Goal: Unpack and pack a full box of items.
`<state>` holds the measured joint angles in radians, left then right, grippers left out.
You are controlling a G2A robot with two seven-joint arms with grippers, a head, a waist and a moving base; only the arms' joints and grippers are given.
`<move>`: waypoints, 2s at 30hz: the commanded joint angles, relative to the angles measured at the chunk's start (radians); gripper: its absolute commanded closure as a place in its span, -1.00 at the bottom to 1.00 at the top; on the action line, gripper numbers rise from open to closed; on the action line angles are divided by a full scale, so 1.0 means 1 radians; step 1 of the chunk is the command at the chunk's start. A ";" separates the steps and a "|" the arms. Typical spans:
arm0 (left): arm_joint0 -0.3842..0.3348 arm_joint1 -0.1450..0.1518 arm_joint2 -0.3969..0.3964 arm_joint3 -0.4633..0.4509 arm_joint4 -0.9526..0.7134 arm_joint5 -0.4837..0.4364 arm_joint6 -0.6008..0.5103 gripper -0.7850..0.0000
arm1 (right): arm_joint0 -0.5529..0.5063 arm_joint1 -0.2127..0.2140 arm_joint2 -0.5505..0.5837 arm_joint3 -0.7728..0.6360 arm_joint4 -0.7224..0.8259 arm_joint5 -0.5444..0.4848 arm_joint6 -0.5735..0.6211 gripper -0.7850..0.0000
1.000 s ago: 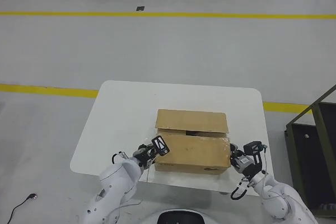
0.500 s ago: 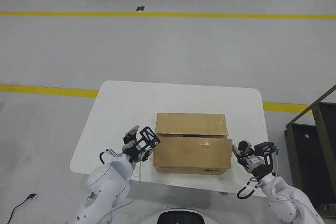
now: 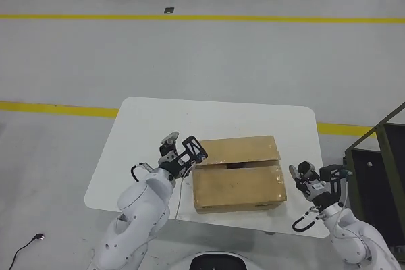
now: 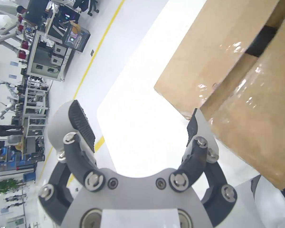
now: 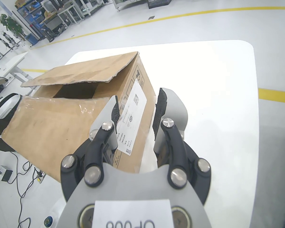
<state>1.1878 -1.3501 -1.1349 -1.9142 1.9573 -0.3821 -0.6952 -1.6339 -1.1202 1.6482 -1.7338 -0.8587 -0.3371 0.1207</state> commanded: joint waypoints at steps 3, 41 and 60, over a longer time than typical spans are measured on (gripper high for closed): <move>-0.008 -0.003 -0.011 -0.016 -0.060 -0.006 0.005 -1.00 | 0.003 0.000 0.006 0.001 0.008 -0.006 0.001 0.06; -0.302 -0.083 0.334 0.374 0.124 -0.011 0.035 0.03 | -0.012 -0.001 0.049 -0.051 0.011 0.005 0.009 0.07; -0.342 -0.105 0.297 0.392 0.153 0.047 0.099 -1.00 | -0.013 -0.003 0.065 -0.074 0.028 0.010 0.016 0.07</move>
<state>0.8542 -1.4522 -0.8392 -1.5283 2.1100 -0.3407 -0.5977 -1.6459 -1.1229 1.7109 -1.8064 -0.8327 -0.3267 0.1370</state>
